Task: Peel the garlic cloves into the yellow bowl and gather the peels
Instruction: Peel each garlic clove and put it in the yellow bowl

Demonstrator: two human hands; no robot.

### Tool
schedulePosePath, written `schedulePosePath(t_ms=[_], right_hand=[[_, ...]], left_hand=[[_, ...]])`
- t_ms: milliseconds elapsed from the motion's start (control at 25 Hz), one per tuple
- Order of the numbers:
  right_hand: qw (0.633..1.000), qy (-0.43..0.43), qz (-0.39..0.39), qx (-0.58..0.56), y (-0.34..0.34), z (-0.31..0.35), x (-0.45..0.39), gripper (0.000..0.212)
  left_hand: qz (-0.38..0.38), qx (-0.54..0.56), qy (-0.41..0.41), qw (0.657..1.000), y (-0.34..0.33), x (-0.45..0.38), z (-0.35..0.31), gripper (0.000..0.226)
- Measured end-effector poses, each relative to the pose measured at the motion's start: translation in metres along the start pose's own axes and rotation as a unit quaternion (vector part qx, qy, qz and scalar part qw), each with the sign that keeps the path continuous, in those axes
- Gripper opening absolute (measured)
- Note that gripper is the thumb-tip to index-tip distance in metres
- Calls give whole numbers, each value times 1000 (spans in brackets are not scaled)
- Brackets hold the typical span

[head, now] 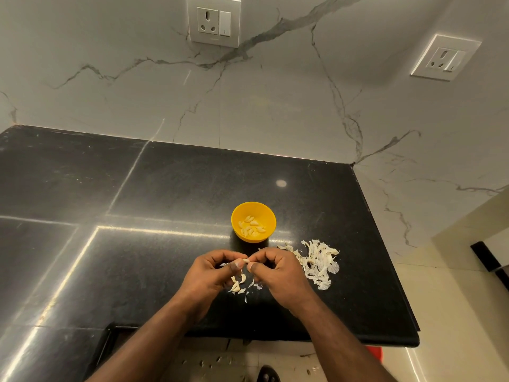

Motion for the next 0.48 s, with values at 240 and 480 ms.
schedulePosePath(t_ms=[240,480], right_hand=[[1000,-4,-13,9,0,-1,-1,9],[999,-20,-34,18,-1,-4,-3,14]], left_hand=[[-18,-56,-28,998,2,-2,-1,12],[-9,-62,-33,997,1,-4,0,13]])
Point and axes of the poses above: each hand's wrist, its own x-axis away from the middle knuckle, its own y-axis out of the back of the hand, z = x × y, the point moved 6 cm from there along -x, towards the middle knuckle, and after that the axes turned 7 degrees about x, right-handed, at the moved point
